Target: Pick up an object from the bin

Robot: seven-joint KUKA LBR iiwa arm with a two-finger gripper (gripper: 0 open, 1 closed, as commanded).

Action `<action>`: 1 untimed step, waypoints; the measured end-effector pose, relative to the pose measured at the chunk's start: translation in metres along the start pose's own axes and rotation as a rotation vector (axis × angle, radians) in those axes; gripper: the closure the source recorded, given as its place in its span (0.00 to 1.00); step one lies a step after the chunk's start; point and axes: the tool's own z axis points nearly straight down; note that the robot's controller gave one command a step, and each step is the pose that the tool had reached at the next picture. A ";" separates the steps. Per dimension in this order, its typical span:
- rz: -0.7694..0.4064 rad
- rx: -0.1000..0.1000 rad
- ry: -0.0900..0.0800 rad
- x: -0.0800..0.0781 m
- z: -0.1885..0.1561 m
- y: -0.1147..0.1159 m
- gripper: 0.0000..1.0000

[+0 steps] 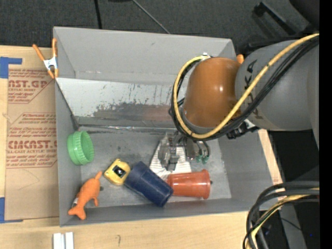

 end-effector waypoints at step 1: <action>0.000 -0.001 0.000 0.000 0.000 0.000 0.00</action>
Offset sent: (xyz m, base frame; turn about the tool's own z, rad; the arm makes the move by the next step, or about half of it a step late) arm 0.0000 0.0000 0.0000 0.0000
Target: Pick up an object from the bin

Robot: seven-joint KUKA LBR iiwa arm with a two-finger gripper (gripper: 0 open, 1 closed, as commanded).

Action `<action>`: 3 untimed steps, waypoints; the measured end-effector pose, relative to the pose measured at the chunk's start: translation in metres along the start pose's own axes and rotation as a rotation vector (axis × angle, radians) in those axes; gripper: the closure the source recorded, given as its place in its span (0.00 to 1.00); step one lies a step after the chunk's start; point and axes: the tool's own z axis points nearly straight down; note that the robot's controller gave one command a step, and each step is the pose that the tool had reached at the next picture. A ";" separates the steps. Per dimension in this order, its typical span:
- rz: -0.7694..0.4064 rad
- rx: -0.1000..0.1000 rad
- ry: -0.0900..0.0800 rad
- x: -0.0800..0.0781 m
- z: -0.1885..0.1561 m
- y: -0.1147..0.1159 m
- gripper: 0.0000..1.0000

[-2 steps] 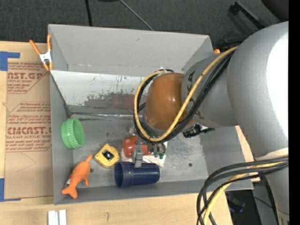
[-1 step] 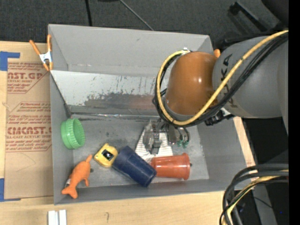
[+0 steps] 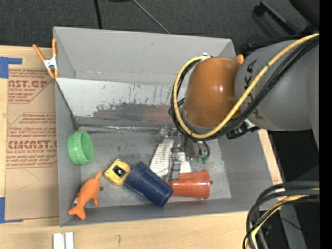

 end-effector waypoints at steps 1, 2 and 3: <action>0.000 0.000 0.000 0.000 0.000 0.000 0.00; 0.056 -0.002 -0.006 -0.004 0.048 -0.023 0.00; 0.085 0.000 0.001 -0.005 0.095 -0.050 1.00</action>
Offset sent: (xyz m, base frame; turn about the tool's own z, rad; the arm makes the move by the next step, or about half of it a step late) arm 0.0029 -0.0376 -0.0753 0.0876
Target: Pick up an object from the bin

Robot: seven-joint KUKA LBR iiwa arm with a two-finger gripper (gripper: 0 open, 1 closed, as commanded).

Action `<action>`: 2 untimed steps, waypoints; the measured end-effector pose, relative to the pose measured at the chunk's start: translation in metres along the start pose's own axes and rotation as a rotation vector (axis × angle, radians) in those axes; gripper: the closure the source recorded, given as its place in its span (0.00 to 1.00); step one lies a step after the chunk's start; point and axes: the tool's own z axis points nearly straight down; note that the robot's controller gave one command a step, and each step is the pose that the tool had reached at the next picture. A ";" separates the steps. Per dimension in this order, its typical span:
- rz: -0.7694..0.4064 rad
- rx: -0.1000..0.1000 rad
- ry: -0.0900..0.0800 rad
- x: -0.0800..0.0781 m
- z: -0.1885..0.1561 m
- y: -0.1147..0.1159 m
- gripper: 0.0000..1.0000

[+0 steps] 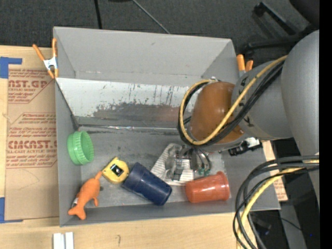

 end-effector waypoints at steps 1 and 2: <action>0.000 0.000 0.000 0.000 0.000 0.000 1.00; -0.014 0.000 0.001 -0.008 -0.011 0.018 1.00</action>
Offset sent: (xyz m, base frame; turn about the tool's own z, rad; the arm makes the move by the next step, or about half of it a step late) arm 0.0116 0.0188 0.0129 -0.0156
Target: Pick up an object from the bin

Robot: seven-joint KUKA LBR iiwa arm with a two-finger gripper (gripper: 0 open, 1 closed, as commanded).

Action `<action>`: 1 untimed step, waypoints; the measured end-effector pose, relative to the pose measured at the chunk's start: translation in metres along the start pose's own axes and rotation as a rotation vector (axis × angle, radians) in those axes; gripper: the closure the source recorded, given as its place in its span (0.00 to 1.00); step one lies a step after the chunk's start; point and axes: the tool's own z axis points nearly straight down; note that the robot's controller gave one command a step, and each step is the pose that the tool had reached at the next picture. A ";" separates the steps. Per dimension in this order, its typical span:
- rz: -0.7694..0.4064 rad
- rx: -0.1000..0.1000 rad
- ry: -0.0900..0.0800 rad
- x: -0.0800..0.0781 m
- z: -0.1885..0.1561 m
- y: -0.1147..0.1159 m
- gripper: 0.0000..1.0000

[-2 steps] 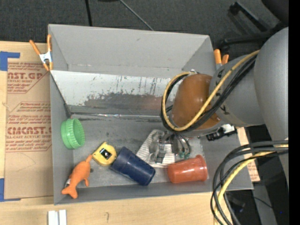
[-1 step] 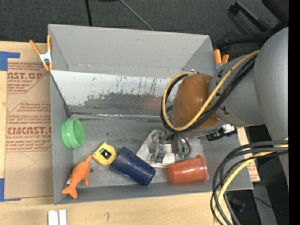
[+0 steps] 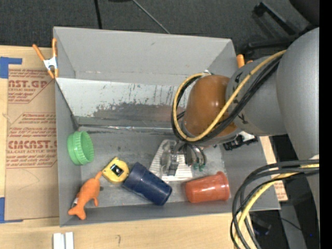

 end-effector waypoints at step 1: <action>0.046 0.000 -0.004 0.031 -0.020 -0.001 0.00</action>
Offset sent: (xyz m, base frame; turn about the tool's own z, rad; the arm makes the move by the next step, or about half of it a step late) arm 0.0000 0.0000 0.0000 0.0000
